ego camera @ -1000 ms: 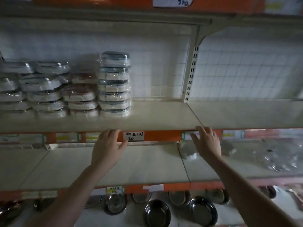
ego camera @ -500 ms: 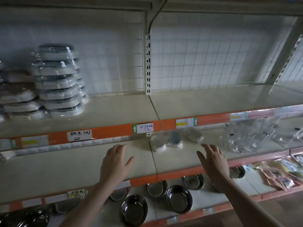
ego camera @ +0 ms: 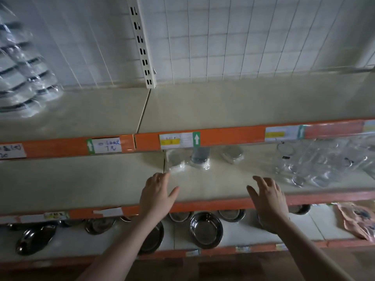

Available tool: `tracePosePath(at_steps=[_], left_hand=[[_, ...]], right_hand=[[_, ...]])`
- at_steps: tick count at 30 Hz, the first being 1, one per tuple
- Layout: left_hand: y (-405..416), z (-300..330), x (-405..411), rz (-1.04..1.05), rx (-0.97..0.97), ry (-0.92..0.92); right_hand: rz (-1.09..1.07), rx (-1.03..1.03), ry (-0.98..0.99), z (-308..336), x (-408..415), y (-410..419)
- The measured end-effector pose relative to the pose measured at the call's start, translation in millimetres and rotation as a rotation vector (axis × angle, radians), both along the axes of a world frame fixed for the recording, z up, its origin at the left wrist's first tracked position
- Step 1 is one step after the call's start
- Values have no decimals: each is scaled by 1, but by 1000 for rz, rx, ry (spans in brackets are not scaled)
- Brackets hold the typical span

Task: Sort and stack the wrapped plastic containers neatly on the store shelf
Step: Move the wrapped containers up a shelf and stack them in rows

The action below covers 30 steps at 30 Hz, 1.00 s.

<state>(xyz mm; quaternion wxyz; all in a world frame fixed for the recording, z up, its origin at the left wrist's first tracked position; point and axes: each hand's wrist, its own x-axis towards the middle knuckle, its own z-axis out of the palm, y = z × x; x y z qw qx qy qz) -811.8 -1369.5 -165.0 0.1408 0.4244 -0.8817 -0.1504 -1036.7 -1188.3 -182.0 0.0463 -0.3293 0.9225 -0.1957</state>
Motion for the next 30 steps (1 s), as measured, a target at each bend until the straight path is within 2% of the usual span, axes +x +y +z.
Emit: tracePosePath(at_steps=[5,16,25,30], left_hand=[[-25,-35,-15,22,-14,-41],[-123,-155,-73,14,-81,-75],[-180,-185,-110,-80,-89,-151],[-195,-200,-112,-89,-18,-163]], right_hand=[[45,-4,-19,-37,-14,-32],[112,-29,61,-154,-53,-130],[334,-66,95,-172,-73,-203],[399,-19,85,-173,-79,-235]])
